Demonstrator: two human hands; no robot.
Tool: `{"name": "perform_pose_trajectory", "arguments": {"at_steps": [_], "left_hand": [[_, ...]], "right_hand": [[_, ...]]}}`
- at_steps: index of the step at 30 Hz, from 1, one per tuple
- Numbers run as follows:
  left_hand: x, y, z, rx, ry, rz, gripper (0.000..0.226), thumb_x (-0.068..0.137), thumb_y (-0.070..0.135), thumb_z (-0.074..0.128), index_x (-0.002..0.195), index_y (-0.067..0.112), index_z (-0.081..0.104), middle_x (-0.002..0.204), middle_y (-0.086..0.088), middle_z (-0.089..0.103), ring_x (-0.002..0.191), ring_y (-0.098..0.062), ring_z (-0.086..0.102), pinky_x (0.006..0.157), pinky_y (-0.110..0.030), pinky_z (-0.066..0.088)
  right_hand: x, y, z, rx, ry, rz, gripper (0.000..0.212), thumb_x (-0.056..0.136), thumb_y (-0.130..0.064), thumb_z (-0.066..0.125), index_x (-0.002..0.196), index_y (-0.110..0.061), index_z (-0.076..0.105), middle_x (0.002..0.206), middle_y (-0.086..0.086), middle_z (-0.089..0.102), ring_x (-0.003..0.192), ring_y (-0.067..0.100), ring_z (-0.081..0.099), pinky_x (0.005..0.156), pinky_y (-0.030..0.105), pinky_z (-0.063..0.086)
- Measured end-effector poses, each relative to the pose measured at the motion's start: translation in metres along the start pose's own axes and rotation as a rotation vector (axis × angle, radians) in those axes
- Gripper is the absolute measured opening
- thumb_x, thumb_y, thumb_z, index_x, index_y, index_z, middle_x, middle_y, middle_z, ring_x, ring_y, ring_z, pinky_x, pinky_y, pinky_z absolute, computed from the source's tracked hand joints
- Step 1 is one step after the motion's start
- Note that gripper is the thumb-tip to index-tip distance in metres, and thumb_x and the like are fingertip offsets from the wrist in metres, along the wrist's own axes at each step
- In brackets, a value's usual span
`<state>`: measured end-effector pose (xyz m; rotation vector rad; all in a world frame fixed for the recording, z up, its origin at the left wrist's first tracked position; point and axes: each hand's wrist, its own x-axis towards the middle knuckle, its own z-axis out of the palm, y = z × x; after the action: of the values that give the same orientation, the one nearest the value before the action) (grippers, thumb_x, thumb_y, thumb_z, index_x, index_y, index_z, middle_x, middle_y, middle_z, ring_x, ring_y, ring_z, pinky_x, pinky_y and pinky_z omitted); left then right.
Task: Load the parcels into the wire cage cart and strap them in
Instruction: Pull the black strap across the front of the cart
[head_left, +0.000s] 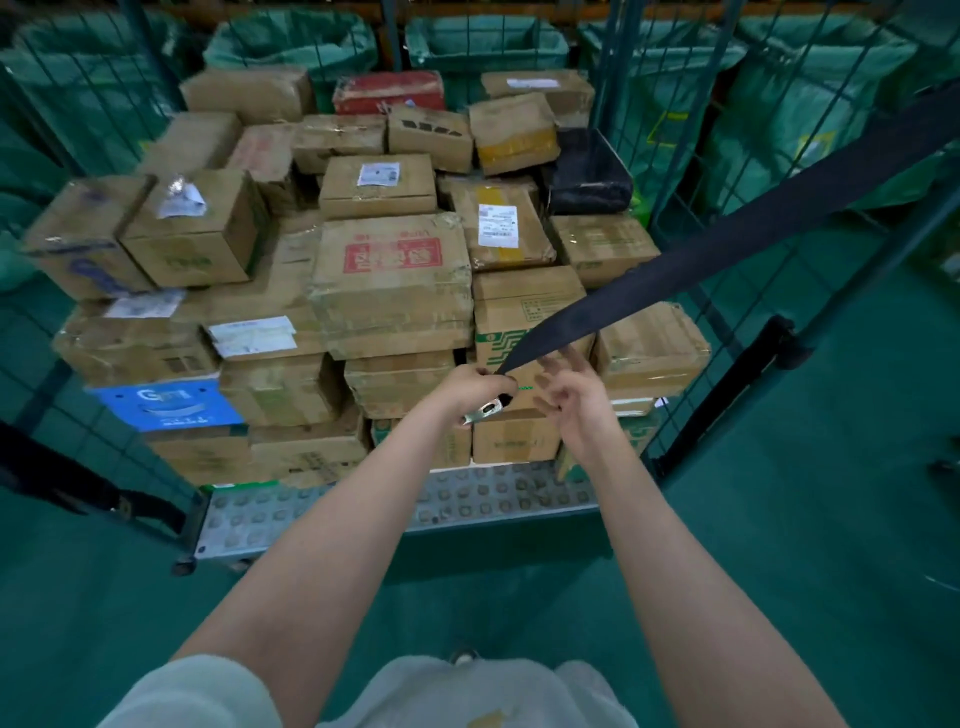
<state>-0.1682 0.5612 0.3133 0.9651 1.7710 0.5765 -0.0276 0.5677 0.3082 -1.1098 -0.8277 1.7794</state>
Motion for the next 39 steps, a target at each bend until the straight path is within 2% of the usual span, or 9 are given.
{"name": "perform_pose_trajectory", "arguments": {"at_steps": [5,9,14,16,19,22,31,36,39], "left_hand": [[-0.024,0.007,-0.013,-0.03,0.043,0.016,0.022,0.083,0.025,0.064,0.101,0.013,0.058,0.093,-0.002,0.056,0.09,-0.02,0.053,0.076,-0.031,0.045],[-0.051,0.007,-0.015,-0.085,0.079,0.028,0.027,0.078,0.026,0.066,0.1,0.01,0.066,0.091,-0.005,0.063,0.082,-0.017,0.059,0.072,-0.03,0.048],[-0.09,0.0,-0.013,-0.172,0.084,0.057,0.05,0.083,0.029,0.068,0.127,0.014,0.05,0.115,-0.003,0.052,0.101,-0.016,0.048,0.076,-0.029,0.043],[-0.103,-0.007,-0.014,-0.248,0.086,0.07,0.053,0.084,0.027,0.068,0.131,0.013,0.045,0.124,-0.005,0.049,0.106,-0.017,0.048,0.074,-0.029,0.048],[-0.124,-0.019,-0.023,-0.422,0.136,0.055,0.04,0.087,0.026,0.063,0.122,0.013,0.046,0.128,-0.009,0.053,0.101,-0.02,0.055,0.069,-0.03,0.052],[-0.143,-0.029,-0.041,-0.514,0.186,0.032,0.037,0.093,0.026,0.055,0.125,0.009,0.047,0.127,-0.009,0.052,0.084,-0.017,0.056,0.052,-0.022,0.054],[-0.176,-0.075,-0.099,-0.498,0.319,-0.021,0.034,0.099,0.033,0.043,0.126,0.015,0.05,0.136,-0.005,0.05,0.123,-0.025,0.049,0.095,-0.039,0.042],[-0.187,-0.077,-0.136,-0.52,0.377,0.018,0.036,0.097,0.028,0.045,0.13,0.013,0.048,0.127,-0.003,0.056,0.102,-0.021,0.057,0.085,-0.035,0.044],[-0.196,-0.077,-0.163,-0.541,0.431,0.065,0.026,0.097,0.024,0.045,0.12,0.013,0.051,0.114,-0.002,0.056,0.084,-0.017,0.057,0.066,-0.027,0.042]], "right_hand": [[-0.018,0.019,0.029,-0.18,-0.071,0.124,0.066,0.081,0.007,0.059,0.133,-0.025,0.033,0.125,0.007,0.056,0.116,0.025,0.054,0.094,0.04,0.042],[-0.03,0.025,0.058,-0.181,-0.11,0.135,0.049,0.088,0.009,0.05,0.127,-0.018,0.039,0.101,0.009,0.062,0.09,0.018,0.063,0.093,0.046,0.049],[-0.046,0.034,0.084,-0.109,0.005,0.18,0.017,0.099,-0.009,0.031,0.101,-0.016,0.046,0.124,0.007,0.051,0.097,0.019,0.05,0.076,0.03,0.046],[-0.054,0.034,0.083,-0.068,0.05,0.192,0.01,0.096,-0.01,0.041,0.099,-0.017,0.048,0.108,0.011,0.058,0.085,0.018,0.055,0.071,0.033,0.05],[-0.069,0.03,0.084,-0.027,0.021,0.201,0.025,0.088,0.0,0.057,0.11,-0.009,0.05,0.09,0.012,0.061,0.081,0.024,0.06,0.086,0.049,0.052],[-0.087,0.026,0.096,-0.016,0.003,0.17,0.049,0.082,0.007,0.058,0.129,0.003,0.044,0.082,0.013,0.06,0.074,0.022,0.059,0.069,0.042,0.057],[-0.106,0.01,0.148,0.114,0.153,0.039,0.065,0.08,-0.002,0.071,0.132,-0.007,0.032,0.124,0.011,0.053,0.109,0.024,0.057,0.094,0.037,0.047],[-0.114,-0.012,0.187,0.243,0.203,-0.001,0.029,0.077,-0.002,0.072,0.089,-0.009,0.048,0.105,0.01,0.06,0.09,0.021,0.06,0.071,0.029,0.054],[-0.119,-0.023,0.214,0.373,0.22,-0.01,0.028,0.081,-0.007,0.069,0.096,-0.011,0.046,0.099,0.005,0.055,0.085,0.017,0.059,0.079,0.026,0.054]]}}
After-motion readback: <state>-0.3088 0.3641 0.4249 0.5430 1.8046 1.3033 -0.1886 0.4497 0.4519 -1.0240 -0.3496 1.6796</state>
